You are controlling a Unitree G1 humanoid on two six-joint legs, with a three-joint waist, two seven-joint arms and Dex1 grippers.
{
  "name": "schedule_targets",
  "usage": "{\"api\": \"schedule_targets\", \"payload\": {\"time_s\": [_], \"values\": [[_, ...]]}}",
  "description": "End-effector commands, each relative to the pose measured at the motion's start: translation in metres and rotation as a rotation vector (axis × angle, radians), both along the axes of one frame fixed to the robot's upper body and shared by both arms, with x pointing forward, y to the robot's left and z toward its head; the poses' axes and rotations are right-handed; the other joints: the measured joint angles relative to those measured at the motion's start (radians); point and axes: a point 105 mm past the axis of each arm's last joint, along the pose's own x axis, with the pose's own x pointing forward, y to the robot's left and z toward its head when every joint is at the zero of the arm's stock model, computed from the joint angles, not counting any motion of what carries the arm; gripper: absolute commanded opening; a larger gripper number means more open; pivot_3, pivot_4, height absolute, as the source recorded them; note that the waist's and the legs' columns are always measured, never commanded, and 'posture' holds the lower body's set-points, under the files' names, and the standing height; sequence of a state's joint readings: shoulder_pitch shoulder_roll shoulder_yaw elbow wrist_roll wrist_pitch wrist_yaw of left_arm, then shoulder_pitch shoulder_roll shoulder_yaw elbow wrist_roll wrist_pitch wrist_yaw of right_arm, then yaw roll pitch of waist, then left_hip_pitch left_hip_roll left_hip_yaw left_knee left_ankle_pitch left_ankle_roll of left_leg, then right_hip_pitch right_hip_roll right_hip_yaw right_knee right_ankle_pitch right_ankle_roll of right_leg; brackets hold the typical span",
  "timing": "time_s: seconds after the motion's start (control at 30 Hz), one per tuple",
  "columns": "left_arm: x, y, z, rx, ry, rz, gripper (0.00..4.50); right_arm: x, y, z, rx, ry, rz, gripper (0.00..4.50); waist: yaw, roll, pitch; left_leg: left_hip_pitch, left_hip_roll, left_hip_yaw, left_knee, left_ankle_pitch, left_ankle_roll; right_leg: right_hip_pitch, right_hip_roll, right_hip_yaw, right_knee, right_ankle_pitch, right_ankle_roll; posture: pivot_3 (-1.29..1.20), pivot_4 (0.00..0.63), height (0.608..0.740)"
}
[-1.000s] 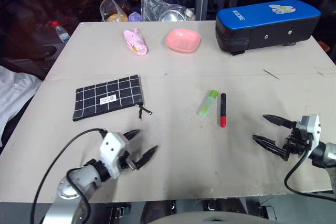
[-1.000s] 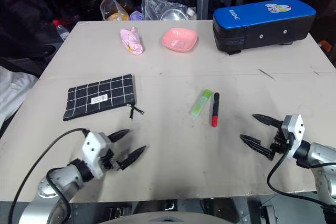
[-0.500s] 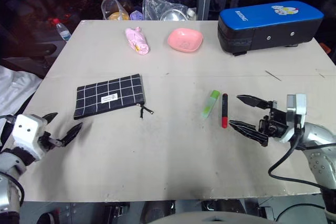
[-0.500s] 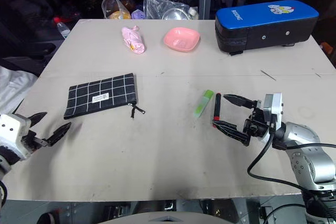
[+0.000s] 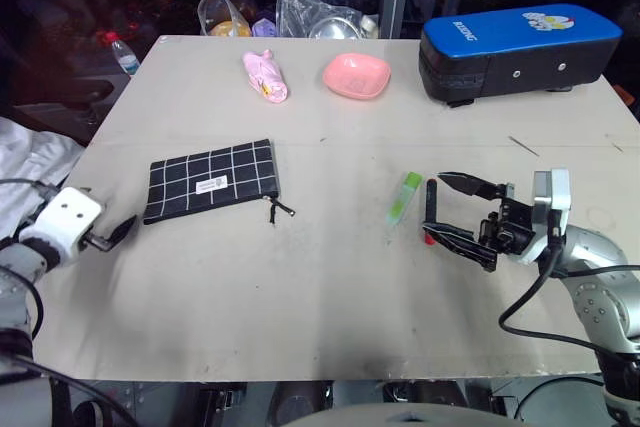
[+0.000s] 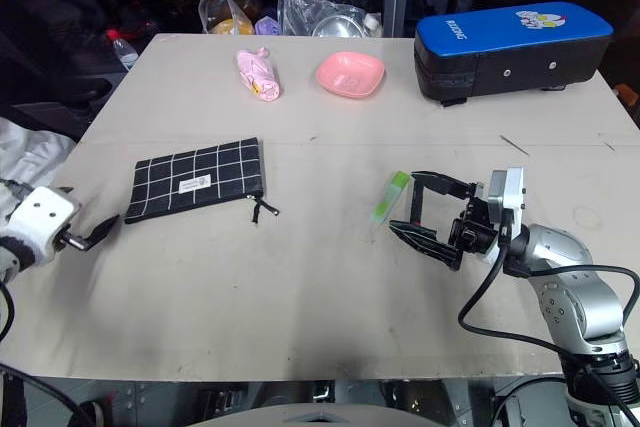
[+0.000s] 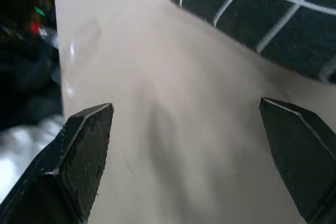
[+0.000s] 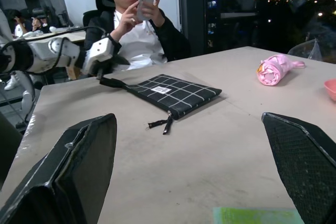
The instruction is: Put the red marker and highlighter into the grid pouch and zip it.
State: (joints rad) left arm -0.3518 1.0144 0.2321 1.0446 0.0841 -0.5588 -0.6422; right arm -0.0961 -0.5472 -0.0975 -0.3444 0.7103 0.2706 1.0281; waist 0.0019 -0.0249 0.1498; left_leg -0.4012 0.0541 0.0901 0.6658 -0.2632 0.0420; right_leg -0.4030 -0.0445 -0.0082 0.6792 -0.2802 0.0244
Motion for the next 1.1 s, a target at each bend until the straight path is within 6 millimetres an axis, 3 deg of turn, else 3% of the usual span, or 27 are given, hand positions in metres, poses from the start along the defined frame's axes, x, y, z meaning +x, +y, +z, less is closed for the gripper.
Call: {"api": "schedule_targets", "payload": {"time_s": [0.03,0.1,0.23,0.53,0.77,1.1], "values": [[0.01,-0.012,-0.003,0.114,0.039,-0.083,4.5,-0.002,-0.004,0.012,0.005,-0.057,-0.02,4.47,0.003,0.0,0.0,0.0,0.0,0.0,0.0,0.0,0.0,0.0,0.0,0.0,0.0,0.0,0.0,0.0,0.15,0.737],[0.015,-0.022,-0.004,0.12,0.04,-0.144,4.5,-0.003,-0.006,0.012,0.004,-0.057,-0.029,4.47,0.006,0.0,0.0,0.0,0.0,0.0,0.0,0.0,0.0,0.0,0.001,0.0,0.0,0.0,0.0,0.0,0.15,0.737],[0.024,-0.063,-0.004,0.119,0.027,-0.374,4.5,-0.005,-0.012,0.01,-0.004,-0.056,-0.062,4.47,0.016,0.001,0.0,-0.001,-0.001,0.001,0.001,0.0,0.0,0.0,0.0,-0.001,0.0,0.0,0.0,0.0,0.15,0.737],[0.021,-0.108,-0.004,0.209,-0.033,-0.643,4.5,-0.005,-0.014,0.005,-0.007,-0.054,-0.091,4.47,0.014,0.001,0.0,-0.001,-0.001,0.001,0.002,0.0,0.0,0.0,0.001,0.0,0.0,0.0,0.0,0.0,0.15,0.737],[0.02,-0.142,0.006,0.293,-0.203,-0.804,4.5,-0.005,-0.017,0.001,-0.016,-0.054,-0.109,4.47,0.011,0.001,0.0,-0.001,0.0,0.001,0.003,0.0,0.0,0.0,0.002,0.0,0.001,0.0,0.001,0.0,0.15,0.737],[0.004,-0.165,-0.001,0.425,-0.22,-0.99,4.5,-0.009,-0.02,-0.001,-0.024,-0.053,-0.13,4.47,0.01,0.001,0.0,-0.001,0.001,0.001,0.003,0.0,0.0,0.0,0.006,0.0,0.0,0.001,0.002,0.0,0.15,0.737]]}}
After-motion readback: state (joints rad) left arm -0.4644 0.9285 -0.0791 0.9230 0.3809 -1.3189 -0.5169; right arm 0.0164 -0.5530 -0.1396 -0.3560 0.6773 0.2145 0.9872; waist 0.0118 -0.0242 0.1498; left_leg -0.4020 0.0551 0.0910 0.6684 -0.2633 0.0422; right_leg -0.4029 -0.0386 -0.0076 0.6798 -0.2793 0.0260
